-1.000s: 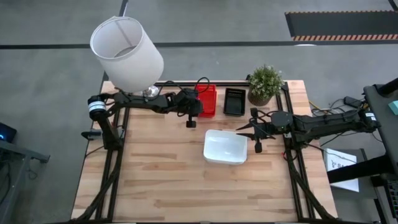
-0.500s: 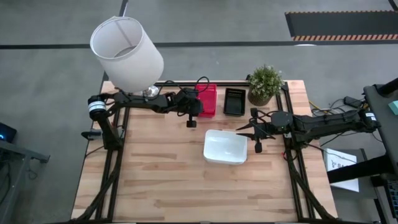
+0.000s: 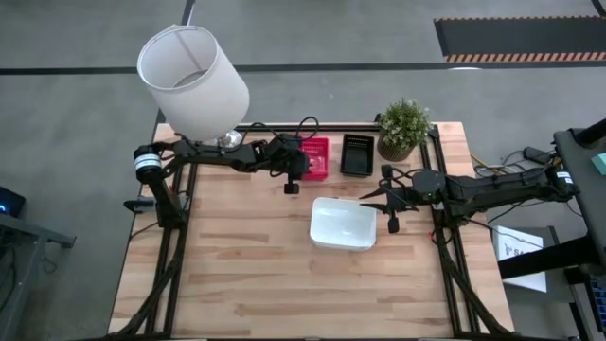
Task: Stack baskets by color
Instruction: Stack the bottom red bin into the other red bins, then return to Home Position
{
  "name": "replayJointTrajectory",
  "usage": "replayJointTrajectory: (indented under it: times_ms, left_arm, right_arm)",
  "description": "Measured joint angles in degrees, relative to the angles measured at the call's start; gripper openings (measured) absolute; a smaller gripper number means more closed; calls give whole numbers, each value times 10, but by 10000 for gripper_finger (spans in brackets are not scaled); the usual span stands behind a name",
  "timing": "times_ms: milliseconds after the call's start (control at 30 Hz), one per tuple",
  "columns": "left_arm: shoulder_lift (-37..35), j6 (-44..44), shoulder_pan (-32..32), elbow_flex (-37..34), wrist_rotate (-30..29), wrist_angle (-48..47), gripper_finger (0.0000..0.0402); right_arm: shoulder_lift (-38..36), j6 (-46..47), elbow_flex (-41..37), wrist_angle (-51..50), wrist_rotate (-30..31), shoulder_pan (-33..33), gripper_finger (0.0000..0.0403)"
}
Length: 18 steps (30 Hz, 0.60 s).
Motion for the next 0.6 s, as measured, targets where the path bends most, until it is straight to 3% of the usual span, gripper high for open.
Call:
replayJointTrajectory:
  times_ms: [233,467,600]
  left_arm:
    - [-3,-16,0,2,0,-1,128]
    - [-42,-23,-14,2,2,0,132]
    - [-64,-82,-23,-1,10,2,132]
  right_arm:
    - [0,2,-2,4,0,0,63]
    - [0,15,-4,0,0,0,63]
    - [0,9,-4,1,0,0,63]
